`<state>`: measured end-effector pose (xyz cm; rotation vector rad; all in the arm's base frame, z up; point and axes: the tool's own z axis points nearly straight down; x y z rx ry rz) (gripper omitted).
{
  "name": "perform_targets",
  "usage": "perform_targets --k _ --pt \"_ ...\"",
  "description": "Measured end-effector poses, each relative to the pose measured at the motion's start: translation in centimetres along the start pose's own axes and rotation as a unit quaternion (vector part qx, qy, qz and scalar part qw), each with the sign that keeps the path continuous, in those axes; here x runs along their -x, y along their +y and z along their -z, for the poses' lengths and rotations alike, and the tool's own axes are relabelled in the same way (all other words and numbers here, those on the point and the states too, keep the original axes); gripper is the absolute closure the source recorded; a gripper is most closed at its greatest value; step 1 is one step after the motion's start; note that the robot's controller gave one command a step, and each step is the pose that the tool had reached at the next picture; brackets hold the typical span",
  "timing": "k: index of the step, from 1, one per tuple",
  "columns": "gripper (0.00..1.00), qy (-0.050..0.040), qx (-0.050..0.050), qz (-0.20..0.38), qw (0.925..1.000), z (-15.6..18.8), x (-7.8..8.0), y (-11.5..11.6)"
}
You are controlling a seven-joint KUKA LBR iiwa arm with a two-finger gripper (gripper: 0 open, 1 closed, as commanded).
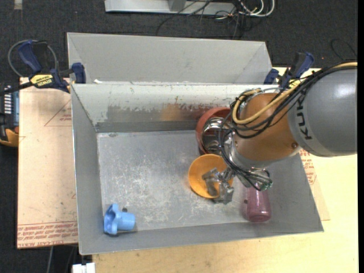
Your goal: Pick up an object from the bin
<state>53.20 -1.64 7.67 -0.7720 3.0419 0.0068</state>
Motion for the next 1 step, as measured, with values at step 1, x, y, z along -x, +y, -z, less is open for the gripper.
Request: perform_targets --k 1 --pt "1.0 -0.0006 0.0 0.0 1.0 0.67 0.04 0.03"
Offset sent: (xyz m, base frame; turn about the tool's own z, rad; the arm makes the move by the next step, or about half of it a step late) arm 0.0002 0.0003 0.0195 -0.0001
